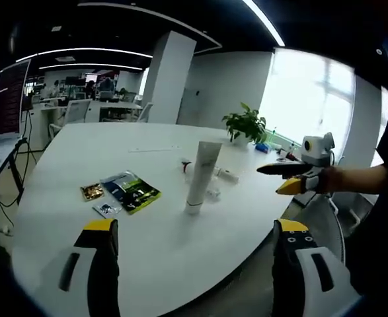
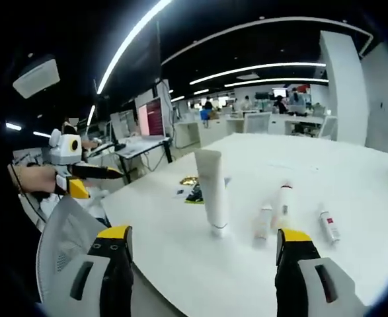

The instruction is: Arrange the skincare products in the storage area until every visible bottle or jar stands upright without overlapping.

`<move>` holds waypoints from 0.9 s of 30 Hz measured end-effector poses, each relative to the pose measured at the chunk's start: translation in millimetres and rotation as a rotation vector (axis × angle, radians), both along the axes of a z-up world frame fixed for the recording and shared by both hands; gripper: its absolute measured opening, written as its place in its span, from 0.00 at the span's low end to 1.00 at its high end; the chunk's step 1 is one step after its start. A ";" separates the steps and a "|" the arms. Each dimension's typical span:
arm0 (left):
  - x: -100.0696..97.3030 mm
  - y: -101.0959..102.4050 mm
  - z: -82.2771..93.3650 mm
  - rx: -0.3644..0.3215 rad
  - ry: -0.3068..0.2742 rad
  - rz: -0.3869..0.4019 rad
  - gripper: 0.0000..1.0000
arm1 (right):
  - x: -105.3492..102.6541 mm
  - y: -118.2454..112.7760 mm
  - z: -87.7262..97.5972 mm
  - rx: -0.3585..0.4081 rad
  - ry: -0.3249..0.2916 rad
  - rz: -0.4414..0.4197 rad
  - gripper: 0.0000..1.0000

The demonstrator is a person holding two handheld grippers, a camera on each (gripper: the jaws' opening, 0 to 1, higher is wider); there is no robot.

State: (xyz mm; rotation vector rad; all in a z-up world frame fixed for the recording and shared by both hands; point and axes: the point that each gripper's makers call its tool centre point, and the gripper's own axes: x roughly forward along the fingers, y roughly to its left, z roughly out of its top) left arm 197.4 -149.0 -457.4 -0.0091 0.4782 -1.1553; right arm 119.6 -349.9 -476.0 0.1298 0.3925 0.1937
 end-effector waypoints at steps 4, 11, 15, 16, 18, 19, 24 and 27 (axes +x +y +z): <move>-2.8 -1.9 -1.4 0.008 0.000 -0.001 0.89 | -4.1 4.7 -1.0 -0.016 -0.001 0.005 0.94; 0.7 2.3 -0.9 -0.002 -0.017 0.021 0.90 | -6.2 -2.7 -1.0 -0.038 -0.005 -0.037 0.99; 4.2 6.6 -3.0 0.004 -0.027 0.040 0.90 | -9.5 -10.2 -9.6 -0.044 0.012 -0.067 0.99; 4.3 6.9 -3.1 0.006 -0.028 0.040 0.91 | -9.8 -11.0 -10.2 -0.047 0.013 -0.069 0.99; 5.1 7.7 -5.6 0.013 -0.027 0.042 0.91 | -9.6 -16.3 -9.0 -0.050 0.013 -0.103 0.99; 6.3 8.4 -6.6 0.018 -0.029 0.045 0.91 | -8.7 -15.5 -5.7 -0.044 0.003 -0.110 0.99; 6.0 8.0 -8.1 0.031 -0.037 0.044 0.92 | -7.5 -15.1 -4.4 -0.052 -0.001 -0.106 0.97; 4.5 7.8 -9.4 0.047 -0.045 0.040 0.91 | -6.3 -16.9 -4.5 -0.053 -0.001 -0.110 0.95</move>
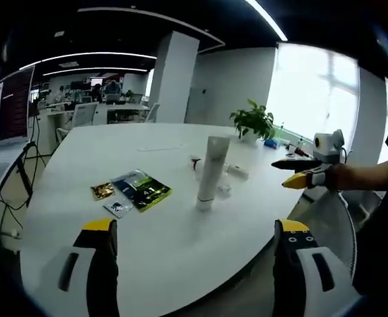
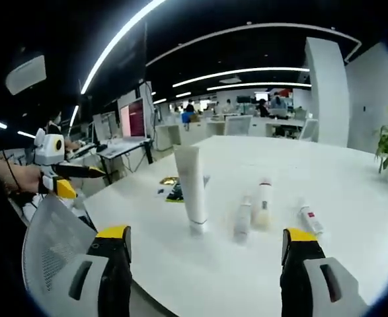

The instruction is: Arrange the skincare products in the storage area until every visible bottle or jar stands upright without overlapping.

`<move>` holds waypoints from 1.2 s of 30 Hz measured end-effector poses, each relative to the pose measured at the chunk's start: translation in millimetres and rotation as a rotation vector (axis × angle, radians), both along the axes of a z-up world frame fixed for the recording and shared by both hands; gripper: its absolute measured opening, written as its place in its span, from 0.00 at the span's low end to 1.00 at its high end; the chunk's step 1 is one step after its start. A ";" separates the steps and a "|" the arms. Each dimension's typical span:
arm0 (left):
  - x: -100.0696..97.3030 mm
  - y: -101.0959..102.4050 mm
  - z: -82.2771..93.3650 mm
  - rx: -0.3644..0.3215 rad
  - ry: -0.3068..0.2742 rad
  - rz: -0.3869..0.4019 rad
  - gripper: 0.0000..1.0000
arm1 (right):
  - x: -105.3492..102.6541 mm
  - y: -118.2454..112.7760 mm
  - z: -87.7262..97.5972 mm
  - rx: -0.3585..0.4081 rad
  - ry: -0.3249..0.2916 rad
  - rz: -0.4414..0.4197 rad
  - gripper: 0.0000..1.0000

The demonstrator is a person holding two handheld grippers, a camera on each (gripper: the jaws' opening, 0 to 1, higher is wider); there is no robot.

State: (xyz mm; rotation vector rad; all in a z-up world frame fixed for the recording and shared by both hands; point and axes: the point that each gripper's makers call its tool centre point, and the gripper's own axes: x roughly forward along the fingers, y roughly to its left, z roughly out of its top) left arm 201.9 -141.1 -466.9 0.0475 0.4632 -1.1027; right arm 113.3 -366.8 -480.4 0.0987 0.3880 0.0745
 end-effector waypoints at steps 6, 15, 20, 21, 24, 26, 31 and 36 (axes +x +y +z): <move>0.1 -0.2 -0.3 -0.001 0.006 0.000 0.91 | 0.6 -8.5 3.3 -0.003 -0.018 -0.037 0.90; -0.3 -0.4 -0.8 -0.002 0.012 0.000 0.89 | 3.7 -8.2 -0.8 0.002 -0.001 -0.019 0.88; -1.1 -0.5 -3.4 0.007 0.024 -0.007 0.88 | 2.8 -8.4 -2.6 -0.002 0.008 -0.022 0.87; -1.7 -0.8 -3.5 0.009 0.025 -0.009 0.88 | 2.9 -8.7 -2.7 -0.002 0.009 -0.023 0.87; -1.7 -0.5 -3.8 0.014 0.024 -0.010 0.88 | 4.8 -10.2 -5.9 0.011 0.017 -0.022 0.86; -0.9 0.3 -3.7 0.013 0.027 -0.005 0.88 | 7.0 -11.4 -7.7 0.017 0.017 -0.020 0.87; 1.4 1.9 -2.0 -0.001 0.037 0.016 0.88 | 9.9 -12.7 -15.2 0.015 0.043 -0.013 0.86; 3.5 1.9 -1.5 -0.004 0.038 0.027 0.88 | 13.6 -11.3 -18.3 0.019 0.054 0.005 0.86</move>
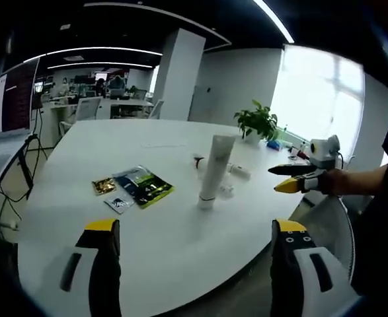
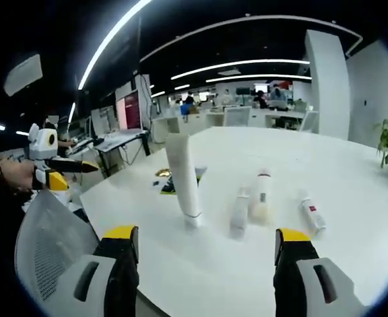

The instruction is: Arrange the skincare products in the storage area until every visible bottle or jar stands upright without overlapping.

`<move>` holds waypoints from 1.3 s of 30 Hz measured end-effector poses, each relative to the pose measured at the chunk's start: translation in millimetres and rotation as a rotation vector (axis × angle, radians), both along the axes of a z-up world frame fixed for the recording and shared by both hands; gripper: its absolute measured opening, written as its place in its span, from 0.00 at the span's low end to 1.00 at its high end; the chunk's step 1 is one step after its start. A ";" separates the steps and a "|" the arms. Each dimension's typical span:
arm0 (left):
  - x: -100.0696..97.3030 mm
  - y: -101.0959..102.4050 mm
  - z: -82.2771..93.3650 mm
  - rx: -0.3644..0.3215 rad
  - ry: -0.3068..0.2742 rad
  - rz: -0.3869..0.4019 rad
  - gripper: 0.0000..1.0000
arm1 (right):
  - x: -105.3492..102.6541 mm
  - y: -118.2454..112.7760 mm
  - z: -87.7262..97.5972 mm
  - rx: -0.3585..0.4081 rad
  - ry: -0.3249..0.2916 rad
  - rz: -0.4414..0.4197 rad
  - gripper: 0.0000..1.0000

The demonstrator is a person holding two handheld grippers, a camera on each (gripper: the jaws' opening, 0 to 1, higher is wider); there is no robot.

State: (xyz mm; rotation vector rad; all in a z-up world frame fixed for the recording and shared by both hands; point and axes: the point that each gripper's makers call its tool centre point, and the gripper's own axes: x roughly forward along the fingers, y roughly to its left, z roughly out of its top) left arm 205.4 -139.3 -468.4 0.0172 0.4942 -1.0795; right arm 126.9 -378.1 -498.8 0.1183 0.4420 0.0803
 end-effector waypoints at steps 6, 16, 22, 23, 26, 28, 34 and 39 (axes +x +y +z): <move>0.4 0.0 -0.8 0.017 -0.015 0.010 0.86 | 2.4 -1.8 -5.7 0.023 0.020 0.000 0.85; 6.4 3.2 0.7 0.019 -0.035 0.042 0.81 | 7.7 -15.1 -15.6 0.022 0.066 -0.003 0.84; 6.6 2.3 -0.1 0.028 -0.032 0.043 0.81 | 22.7 -38.4 -18.4 0.007 0.081 -0.022 0.83; 6.6 2.3 -0.3 0.030 -0.032 0.044 0.82 | 24.9 -41.8 -19.0 0.002 0.086 -0.027 0.82; 7.6 2.5 -0.4 0.034 -0.036 0.049 0.82 | 30.0 -49.6 -23.6 0.008 0.106 -0.039 0.81; 7.9 2.4 -0.2 0.035 -0.038 0.051 0.83 | 31.0 -49.6 -27.2 0.013 0.120 -0.045 0.81; 7.6 1.2 1.2 0.019 -0.025 0.053 0.85 | 45.4 -64.5 -34.4 0.013 0.163 -0.048 0.78; 8.7 2.0 0.8 0.020 -0.026 0.057 0.86 | 54.6 -72.8 -33.6 0.006 0.174 -0.053 0.77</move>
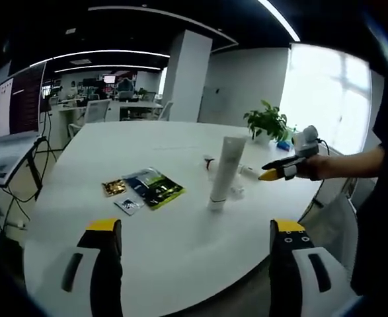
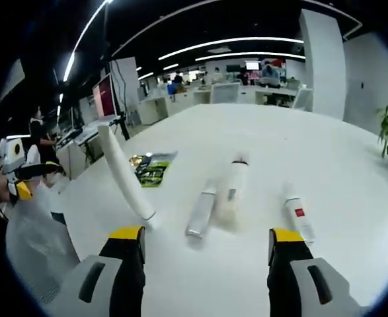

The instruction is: Arrange the skincare products in the storage area until every visible bottle or jar stands upright without overlapping.

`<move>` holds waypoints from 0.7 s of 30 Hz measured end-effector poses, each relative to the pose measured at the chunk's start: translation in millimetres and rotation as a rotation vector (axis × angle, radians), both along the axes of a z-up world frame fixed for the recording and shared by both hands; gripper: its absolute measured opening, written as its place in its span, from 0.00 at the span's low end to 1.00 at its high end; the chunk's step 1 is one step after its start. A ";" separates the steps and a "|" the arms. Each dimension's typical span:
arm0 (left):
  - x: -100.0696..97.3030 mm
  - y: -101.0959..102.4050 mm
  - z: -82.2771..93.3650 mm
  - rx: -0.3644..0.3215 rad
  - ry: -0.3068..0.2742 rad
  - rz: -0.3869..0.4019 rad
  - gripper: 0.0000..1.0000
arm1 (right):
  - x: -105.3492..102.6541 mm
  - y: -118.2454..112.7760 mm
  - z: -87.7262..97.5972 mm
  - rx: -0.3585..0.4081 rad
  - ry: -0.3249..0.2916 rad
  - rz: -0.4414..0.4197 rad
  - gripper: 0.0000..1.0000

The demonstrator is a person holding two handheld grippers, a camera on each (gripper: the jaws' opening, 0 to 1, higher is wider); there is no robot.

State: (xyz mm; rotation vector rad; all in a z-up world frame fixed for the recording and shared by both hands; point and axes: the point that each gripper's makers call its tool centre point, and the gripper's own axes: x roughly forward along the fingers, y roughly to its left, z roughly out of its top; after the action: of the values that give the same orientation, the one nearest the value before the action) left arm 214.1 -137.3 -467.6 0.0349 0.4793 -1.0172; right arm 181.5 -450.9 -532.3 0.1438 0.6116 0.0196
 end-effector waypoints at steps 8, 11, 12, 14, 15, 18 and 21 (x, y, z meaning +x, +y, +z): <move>3.8 2.7 1.8 -0.011 -0.002 0.025 0.86 | 11.8 -5.4 -6.5 -0.019 0.044 0.015 0.73; 5.8 4.4 1.8 -0.013 -0.001 0.036 0.85 | 17.7 -6.4 -10.4 -0.018 0.066 0.021 0.71; 6.0 4.5 1.8 -0.014 0.000 0.038 0.85 | 18.9 -7.8 -10.7 -0.019 0.068 0.020 0.71; 6.8 5.0 1.7 -0.014 0.002 0.043 0.85 | 23.0 -9.6 -11.6 -0.028 0.077 0.024 0.69; 7.3 5.7 1.2 -0.013 0.002 0.045 0.85 | 26.8 -9.8 -12.2 -0.028 0.080 0.026 0.69; 7.7 6.3 -0.3 -0.007 0.005 0.047 0.85 | 34.0 -12.1 -13.1 -0.025 0.087 0.033 0.68; 7.9 6.7 -1.2 -0.002 0.004 0.048 0.84 | 39.0 -11.4 -14.4 -0.033 0.092 0.040 0.68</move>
State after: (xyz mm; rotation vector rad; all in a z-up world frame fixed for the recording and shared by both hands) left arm 222.0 -130.6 -468.8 0.0194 0.4805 -0.9705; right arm 220.5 -462.3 -546.7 0.1010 0.7063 0.0418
